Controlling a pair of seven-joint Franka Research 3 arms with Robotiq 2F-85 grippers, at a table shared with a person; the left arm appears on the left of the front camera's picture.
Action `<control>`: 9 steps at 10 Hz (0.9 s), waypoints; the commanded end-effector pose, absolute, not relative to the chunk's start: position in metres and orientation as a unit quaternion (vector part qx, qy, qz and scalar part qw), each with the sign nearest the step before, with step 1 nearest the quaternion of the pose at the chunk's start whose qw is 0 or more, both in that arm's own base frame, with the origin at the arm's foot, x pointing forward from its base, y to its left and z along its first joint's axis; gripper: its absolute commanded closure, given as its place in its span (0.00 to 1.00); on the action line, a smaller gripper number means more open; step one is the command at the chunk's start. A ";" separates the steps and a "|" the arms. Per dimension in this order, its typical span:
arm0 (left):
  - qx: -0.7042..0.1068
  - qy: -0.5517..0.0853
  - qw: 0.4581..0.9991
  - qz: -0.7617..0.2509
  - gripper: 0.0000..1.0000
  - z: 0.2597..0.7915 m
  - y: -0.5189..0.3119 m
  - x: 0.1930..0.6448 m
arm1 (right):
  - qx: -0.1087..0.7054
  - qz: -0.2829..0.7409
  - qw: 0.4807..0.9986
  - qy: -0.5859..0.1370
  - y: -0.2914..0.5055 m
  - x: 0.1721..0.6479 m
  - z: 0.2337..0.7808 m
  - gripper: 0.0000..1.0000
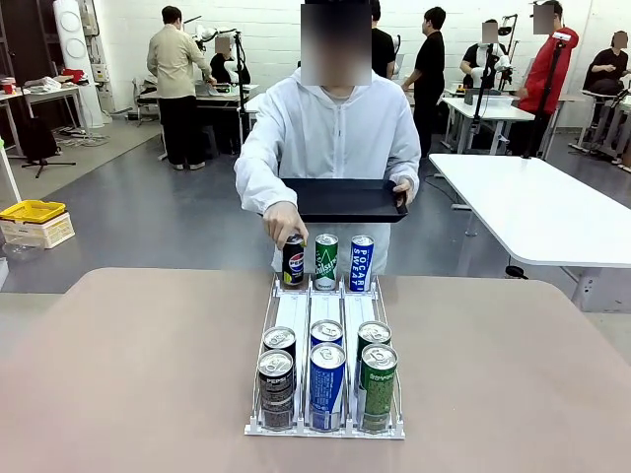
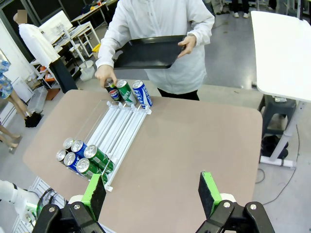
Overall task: Retrieve and hand over the desired beverage to the person.
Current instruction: Pick up a can of the same type that the person held from the Automatic Can Dispenser.
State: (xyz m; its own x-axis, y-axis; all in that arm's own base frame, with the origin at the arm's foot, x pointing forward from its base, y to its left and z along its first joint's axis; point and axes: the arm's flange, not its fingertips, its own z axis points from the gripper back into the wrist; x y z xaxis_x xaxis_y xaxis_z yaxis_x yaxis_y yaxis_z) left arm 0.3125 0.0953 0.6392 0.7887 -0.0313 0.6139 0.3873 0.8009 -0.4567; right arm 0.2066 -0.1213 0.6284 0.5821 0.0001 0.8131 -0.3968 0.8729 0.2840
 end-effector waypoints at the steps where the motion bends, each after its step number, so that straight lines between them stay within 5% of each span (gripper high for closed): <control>1: -0.295 -0.305 0.898 -0.120 0.00 0.641 0.095 0.312 | 0.226 0.113 0.860 -0.443 -0.122 0.207 0.626 0.00; 9: -0.293 -0.303 0.899 -0.116 0.00 0.639 0.095 0.313 | 0.226 0.113 0.860 -0.443 -0.122 0.207 0.626 0.00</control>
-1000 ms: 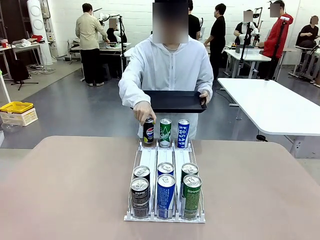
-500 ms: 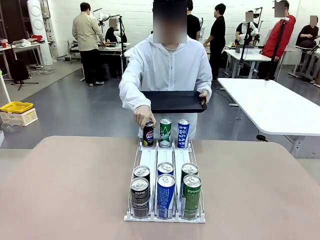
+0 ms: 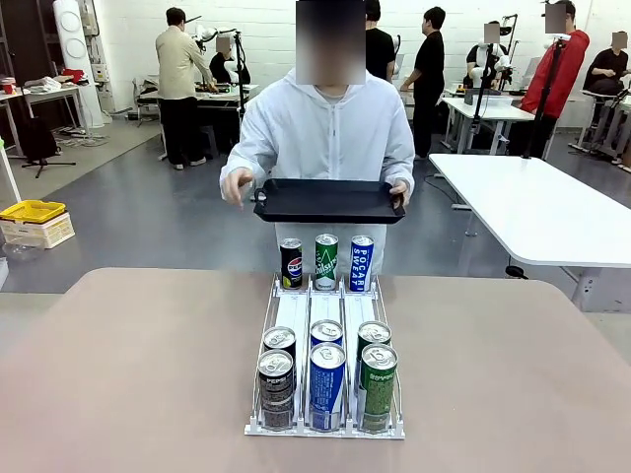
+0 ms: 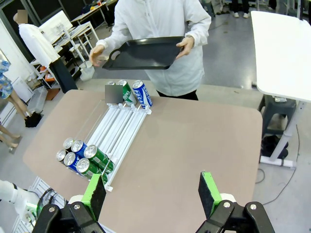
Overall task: Retrieve and hand over the desired beverage to the person.
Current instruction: Pick up a can of the same type that the person held from the Automatic Can Dispenser.
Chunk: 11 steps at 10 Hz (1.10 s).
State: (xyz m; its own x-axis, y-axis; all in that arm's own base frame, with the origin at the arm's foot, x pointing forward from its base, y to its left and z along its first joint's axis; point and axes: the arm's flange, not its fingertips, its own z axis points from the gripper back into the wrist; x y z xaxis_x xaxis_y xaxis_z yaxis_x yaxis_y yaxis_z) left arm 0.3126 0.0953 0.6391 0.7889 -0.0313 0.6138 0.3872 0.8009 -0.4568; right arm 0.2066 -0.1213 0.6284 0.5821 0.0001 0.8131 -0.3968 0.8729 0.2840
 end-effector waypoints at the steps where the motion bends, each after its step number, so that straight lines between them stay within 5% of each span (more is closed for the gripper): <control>1: -0.267 -0.282 0.914 -0.114 0.00 0.643 0.066 0.323 | 0.226 0.113 0.860 -0.443 -0.122 0.207 0.626 0.00; 4: -0.172 -0.177 0.956 -0.158 0.00 0.634 -0.072 0.347 | 0.226 0.113 0.860 -0.443 -0.122 0.207 0.626 0.00; 6: -0.142 -0.104 0.980 -0.093 0.00 0.601 -0.166 0.361 | 0.226 0.113 0.860 -0.443 -0.122 0.207 0.626 0.00; 11: -0.030 -0.062 0.998 -0.015 0.00 0.502 -0.284 0.346 | 0.226 0.113 0.860 -0.443 -0.122 0.207 0.626 0.00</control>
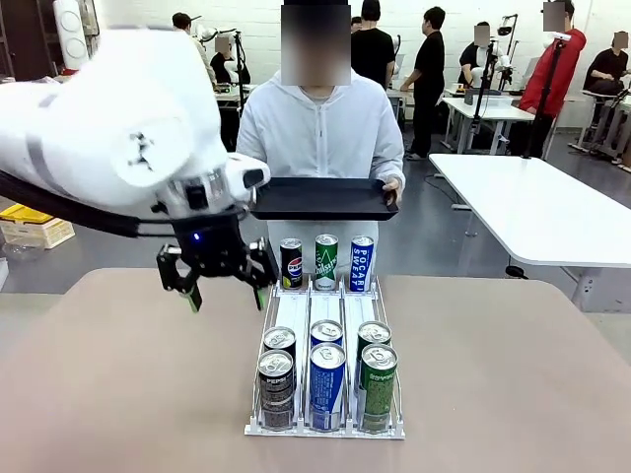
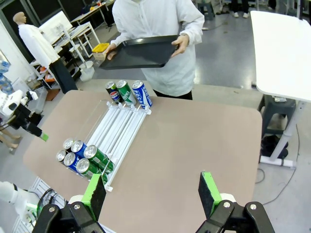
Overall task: Retrieve and hand over the desired beverage to the person.
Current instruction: Pick up a can of the same type that the person held from the Automatic Can Dispenser.
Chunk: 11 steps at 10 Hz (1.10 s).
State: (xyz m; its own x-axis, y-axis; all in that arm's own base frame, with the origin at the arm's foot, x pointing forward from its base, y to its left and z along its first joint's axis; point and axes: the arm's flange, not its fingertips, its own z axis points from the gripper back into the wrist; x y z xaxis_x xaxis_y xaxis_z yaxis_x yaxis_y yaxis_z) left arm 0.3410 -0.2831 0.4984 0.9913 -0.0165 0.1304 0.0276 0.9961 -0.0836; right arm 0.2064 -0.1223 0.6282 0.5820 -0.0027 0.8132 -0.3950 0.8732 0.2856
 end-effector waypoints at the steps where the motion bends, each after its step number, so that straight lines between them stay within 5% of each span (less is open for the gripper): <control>1: -0.034 -0.054 0.998 -0.014 0.00 0.496 -0.283 0.347 | 0.226 0.113 0.860 -0.443 -0.122 0.207 0.626 0.00; 11: -0.036 -0.056 0.998 -0.015 0.00 0.490 -0.286 0.342 | 0.226 0.113 0.860 -0.443 -0.122 0.207 0.626 0.00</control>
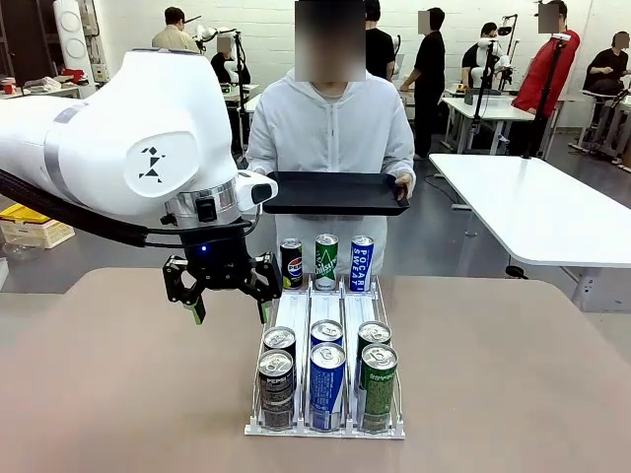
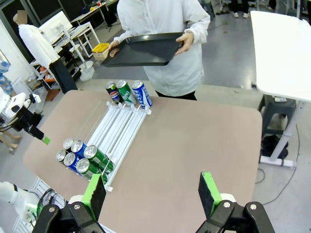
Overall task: Retrieve and hand over the desired beverage to the person.
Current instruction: Pick up a can of the same type that the person held from the Automatic Can Dispenser.
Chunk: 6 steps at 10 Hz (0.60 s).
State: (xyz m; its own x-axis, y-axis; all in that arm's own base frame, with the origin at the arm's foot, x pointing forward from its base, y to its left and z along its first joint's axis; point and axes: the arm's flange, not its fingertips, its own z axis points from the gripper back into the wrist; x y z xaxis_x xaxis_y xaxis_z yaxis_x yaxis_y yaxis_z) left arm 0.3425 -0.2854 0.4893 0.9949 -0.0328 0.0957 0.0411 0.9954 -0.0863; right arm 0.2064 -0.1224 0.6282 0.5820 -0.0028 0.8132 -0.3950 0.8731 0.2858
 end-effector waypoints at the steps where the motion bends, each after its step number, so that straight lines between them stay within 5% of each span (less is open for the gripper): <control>1: -0.044 -0.047 0.998 -0.019 0.00 0.489 -0.286 0.342 | 0.226 0.113 0.860 -0.443 -0.122 0.207 0.626 0.00; 6: -0.021 -0.041 0.999 -0.009 0.00 0.456 -0.336 0.345 | 0.226 0.113 0.860 -0.443 -0.122 0.207 0.626 0.00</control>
State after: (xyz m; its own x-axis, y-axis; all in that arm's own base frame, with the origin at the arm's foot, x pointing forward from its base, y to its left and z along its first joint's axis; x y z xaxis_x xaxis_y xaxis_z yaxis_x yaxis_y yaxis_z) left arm 0.3399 -0.3254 0.4567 0.9966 -0.0567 0.0601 0.0597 0.9970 -0.0490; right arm 0.2064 -0.1225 0.6282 0.5821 -0.0031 0.8131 -0.3949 0.8731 0.2860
